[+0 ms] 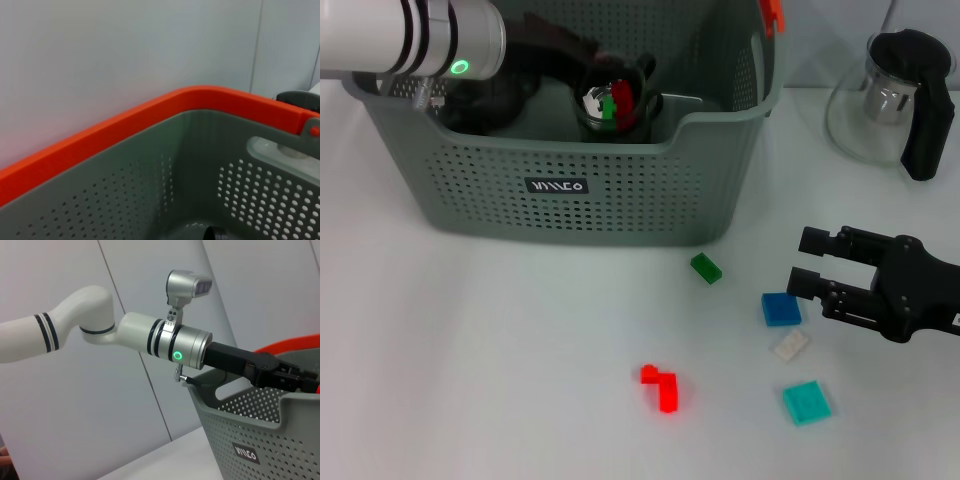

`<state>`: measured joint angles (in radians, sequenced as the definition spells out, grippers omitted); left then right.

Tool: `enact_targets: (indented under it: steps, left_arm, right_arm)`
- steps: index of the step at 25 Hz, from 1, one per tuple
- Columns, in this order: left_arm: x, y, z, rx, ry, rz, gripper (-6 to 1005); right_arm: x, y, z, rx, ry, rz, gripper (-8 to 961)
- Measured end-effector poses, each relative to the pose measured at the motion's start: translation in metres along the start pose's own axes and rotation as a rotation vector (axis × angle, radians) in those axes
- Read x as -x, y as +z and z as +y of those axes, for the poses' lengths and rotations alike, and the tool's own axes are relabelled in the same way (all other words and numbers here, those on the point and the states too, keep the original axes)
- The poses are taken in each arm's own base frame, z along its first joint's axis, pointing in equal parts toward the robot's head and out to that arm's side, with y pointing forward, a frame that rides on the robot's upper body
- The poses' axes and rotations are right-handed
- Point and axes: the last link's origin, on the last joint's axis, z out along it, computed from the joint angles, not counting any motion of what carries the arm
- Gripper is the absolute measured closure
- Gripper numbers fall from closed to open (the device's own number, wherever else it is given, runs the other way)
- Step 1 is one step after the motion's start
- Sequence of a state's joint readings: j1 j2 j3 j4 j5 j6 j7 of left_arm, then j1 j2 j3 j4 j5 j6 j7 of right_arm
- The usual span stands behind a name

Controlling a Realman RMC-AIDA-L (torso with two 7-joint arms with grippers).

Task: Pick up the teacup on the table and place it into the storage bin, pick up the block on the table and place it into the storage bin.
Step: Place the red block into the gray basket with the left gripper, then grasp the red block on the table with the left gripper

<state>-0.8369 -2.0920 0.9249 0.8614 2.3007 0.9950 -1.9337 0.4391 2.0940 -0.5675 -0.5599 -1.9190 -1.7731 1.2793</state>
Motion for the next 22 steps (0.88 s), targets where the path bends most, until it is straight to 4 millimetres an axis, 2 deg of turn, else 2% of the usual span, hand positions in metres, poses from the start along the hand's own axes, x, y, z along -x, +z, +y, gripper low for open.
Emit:
enact_targets:
  steps: [3, 6, 8, 10, 12, 15, 17, 21, 22]
  left_arm:
    - [-0.005, -0.01, 0.002, 0.021, -0.006, 0.036, 694]
    - [-0.012, -0.041, 0.009, 0.09, -0.044, 0.181, 613]
    - [-0.01, -0.066, 0.014, 0.151, -0.069, 0.292, 555]
    - [0.001, -0.092, 0.02, 0.238, -0.081, 0.392, 492]
    - [0.02, -0.112, 0.03, 0.338, -0.065, 0.463, 430]
    - [0.062, -0.129, 0.046, 0.446, 0.001, 0.519, 430]
    - [0.096, -0.128, 0.063, 0.482, 0.053, 0.492, 431]
    - [0.16, -0.112, 0.103, 0.516, 0.115, 0.392, 431]
    - [0.16, -0.112, 0.103, 0.516, 0.115, 0.392, 431]
  right_arm:
    - [0.001, 0.0, 0.0, 0.0, -0.002, -0.001, 288]
    - [0.001, 0.0, 0.0, -0.002, -0.001, -0.003, 288]
    - [0.001, 0.0, 0.0, -0.002, 0.0, -0.004, 288]
    - [0.001, 0.0, 0.0, -0.003, -0.001, -0.006, 288]
    - [0.002, -0.001, -0.001, -0.006, -0.002, -0.009, 287]
    - [0.002, -0.001, -0.001, -0.006, -0.004, -0.007, 287]
    - [0.002, -0.001, -0.001, -0.007, -0.004, -0.008, 287]
    - [0.002, -0.001, -0.002, -0.011, -0.001, -0.009, 288]
    - [0.001, -0.001, -0.002, -0.012, 0.001, -0.009, 287]
